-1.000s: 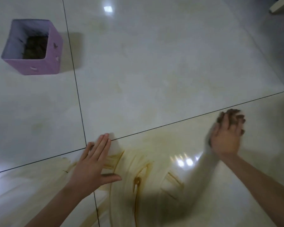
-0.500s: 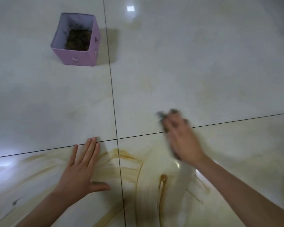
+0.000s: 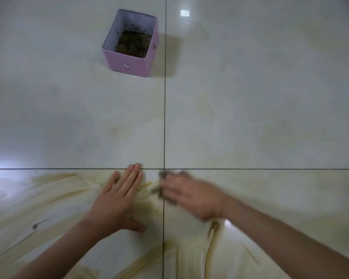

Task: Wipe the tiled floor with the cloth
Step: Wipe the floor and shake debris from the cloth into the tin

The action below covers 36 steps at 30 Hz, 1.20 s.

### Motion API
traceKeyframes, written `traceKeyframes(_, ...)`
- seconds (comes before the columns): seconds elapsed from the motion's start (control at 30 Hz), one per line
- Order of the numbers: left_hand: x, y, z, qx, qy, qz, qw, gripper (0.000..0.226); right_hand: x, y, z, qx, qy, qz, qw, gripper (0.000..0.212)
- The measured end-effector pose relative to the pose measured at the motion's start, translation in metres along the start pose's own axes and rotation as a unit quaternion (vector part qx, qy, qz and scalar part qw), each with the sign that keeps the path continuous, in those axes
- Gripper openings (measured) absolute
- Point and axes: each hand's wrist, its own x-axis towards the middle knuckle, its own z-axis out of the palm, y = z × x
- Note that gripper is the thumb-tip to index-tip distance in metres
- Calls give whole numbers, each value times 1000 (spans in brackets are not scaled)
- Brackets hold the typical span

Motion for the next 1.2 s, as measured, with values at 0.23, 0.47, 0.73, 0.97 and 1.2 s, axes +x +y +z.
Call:
traceKeyframes(0.23, 0, 1, 5, -15, 14, -7, 1000, 134, 49, -12, 7, -41, 114, 335, 934, 54)
traceKeyframes(0.47, -1, -3, -4, -31, 4, 2, 1000, 133, -33, -64, 22, 52, 6, -21, 998, 34)
traceKeyframes(0.73, 0, -2, 0, -31, 13, 0, 999, 129, 10, 82, -18, 19, 153, 385, 910, 43)
traceKeyframes(0.97, 1, -9, -3, -41, 13, 11, 999, 124, -89, 92, -22, 19, 222, 629, 745, 42)
traceKeyframes(1.2, 5, -10, 0, -92, 19, 11, 995, 122, 67, 4, 5, 9, 221, 518, 826, 56)
